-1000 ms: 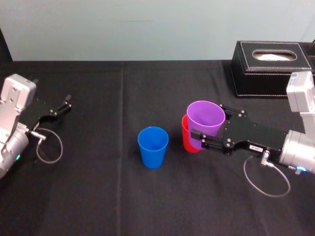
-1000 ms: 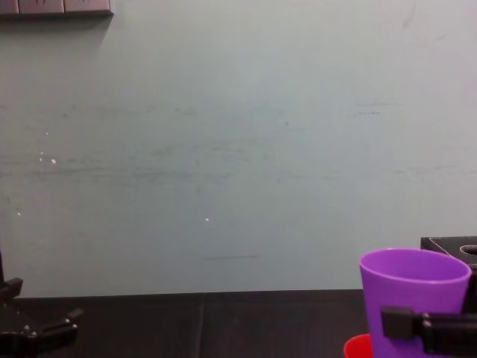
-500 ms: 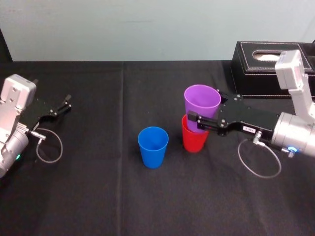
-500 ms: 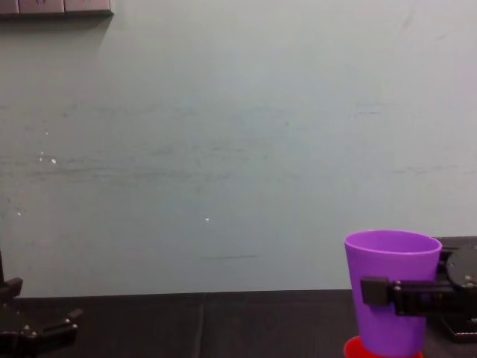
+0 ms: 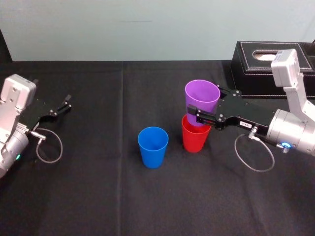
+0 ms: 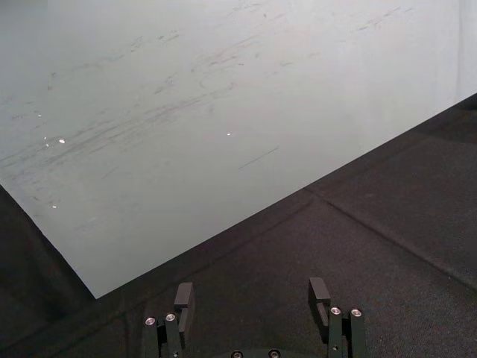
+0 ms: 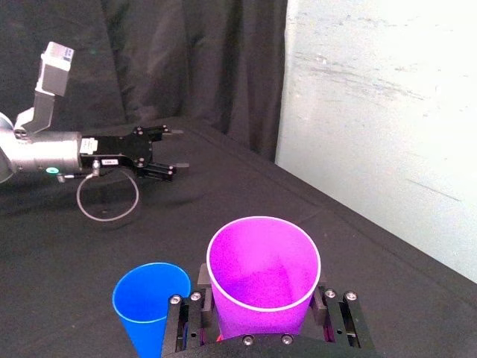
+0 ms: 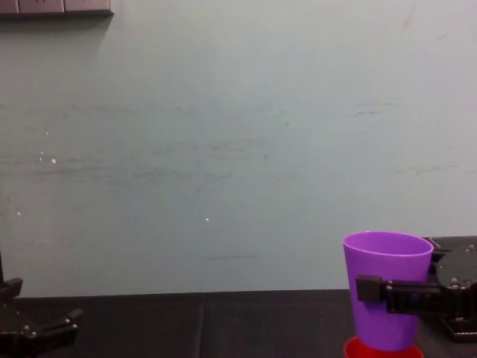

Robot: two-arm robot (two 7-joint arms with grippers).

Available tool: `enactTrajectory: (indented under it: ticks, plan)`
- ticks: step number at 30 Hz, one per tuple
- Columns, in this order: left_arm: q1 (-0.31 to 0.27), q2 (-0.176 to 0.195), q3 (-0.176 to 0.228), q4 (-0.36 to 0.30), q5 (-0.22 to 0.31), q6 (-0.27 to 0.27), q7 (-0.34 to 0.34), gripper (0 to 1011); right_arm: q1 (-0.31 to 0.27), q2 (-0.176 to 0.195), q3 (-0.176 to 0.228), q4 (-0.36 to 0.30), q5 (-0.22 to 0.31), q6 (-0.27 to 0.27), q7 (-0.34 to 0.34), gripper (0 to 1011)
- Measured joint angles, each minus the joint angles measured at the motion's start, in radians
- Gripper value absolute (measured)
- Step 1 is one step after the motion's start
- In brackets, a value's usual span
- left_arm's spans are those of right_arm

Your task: Stack the three plastic cups sequentially using one hand.

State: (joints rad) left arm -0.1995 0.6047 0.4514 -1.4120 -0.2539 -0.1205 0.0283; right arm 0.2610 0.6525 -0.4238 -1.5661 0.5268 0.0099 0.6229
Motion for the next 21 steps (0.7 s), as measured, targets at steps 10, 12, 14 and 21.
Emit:
enactTrajectory:
  ticks: [10, 12, 14, 21]
  plan:
    - [0.0, 0.0, 0.0, 0.0, 0.0, 0.0, 0.0, 1005, 0.018, -0.02, -0.009, 0.047, -0.009, -0.019, 0.013, 733]
    - [0.0, 0.0, 0.0, 0.0, 0.0, 0.0, 0.0, 1004, 0.021, -0.024, -0.012, 0.054, -0.011, -0.021, 0.015, 733]
    - [0.0, 0.0, 0.0, 0.0, 0.0, 0.0, 0.0, 1005, 0.023, -0.027, -0.015, 0.063, -0.014, -0.024, 0.016, 733]
    - [0.0, 0.0, 0.0, 0.0, 0.0, 0.0, 0.0, 1004, 0.03, -0.037, -0.02, 0.085, -0.023, -0.033, 0.02, 733]
